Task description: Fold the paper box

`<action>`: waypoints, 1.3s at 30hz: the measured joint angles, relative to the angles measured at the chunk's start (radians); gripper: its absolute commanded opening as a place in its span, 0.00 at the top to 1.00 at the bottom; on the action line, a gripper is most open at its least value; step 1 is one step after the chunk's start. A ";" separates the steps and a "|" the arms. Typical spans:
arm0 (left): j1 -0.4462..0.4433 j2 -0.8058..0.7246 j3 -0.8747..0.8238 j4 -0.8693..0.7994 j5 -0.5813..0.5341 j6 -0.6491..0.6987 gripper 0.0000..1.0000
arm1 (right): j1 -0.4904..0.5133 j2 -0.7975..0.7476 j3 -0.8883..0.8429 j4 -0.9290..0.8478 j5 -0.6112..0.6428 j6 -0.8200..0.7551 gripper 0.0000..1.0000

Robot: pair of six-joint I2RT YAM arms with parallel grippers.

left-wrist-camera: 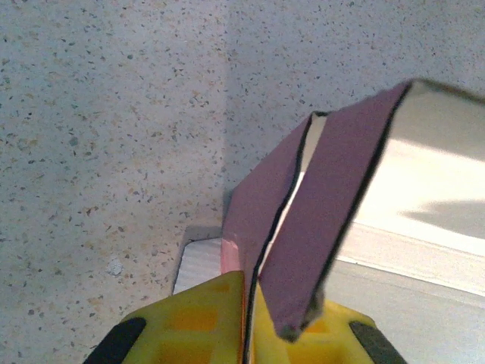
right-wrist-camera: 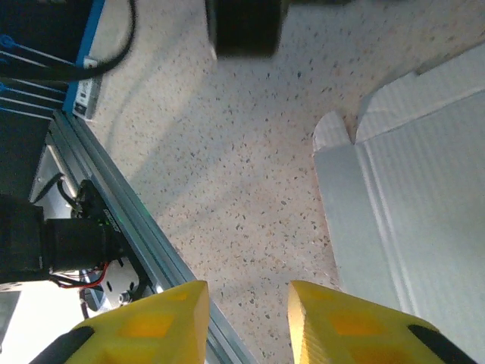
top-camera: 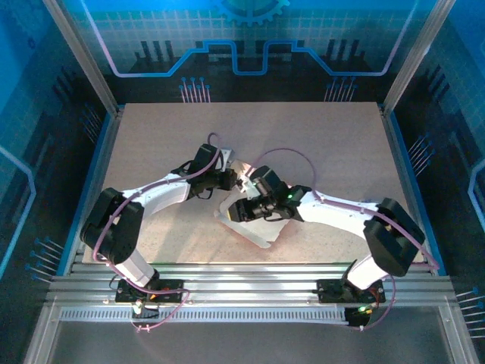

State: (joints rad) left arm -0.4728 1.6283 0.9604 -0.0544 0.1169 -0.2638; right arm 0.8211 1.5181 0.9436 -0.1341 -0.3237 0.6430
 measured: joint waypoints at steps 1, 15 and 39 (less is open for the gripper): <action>-0.002 0.000 0.000 0.000 -0.001 0.000 0.88 | -0.014 -0.022 0.000 -0.012 -0.001 -0.008 0.62; -0.018 -0.001 0.026 -0.060 0.003 0.003 0.88 | -0.285 -0.100 0.305 -0.311 -0.042 -0.245 0.53; -0.062 0.011 0.079 -0.138 0.002 0.030 0.86 | -0.354 0.248 0.434 -0.275 -0.130 -0.217 0.55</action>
State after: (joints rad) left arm -0.5350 1.6390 1.0397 -0.1921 0.1192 -0.2340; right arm 0.4667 1.7660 1.3777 -0.4091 -0.4541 0.4255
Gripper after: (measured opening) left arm 0.140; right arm 0.445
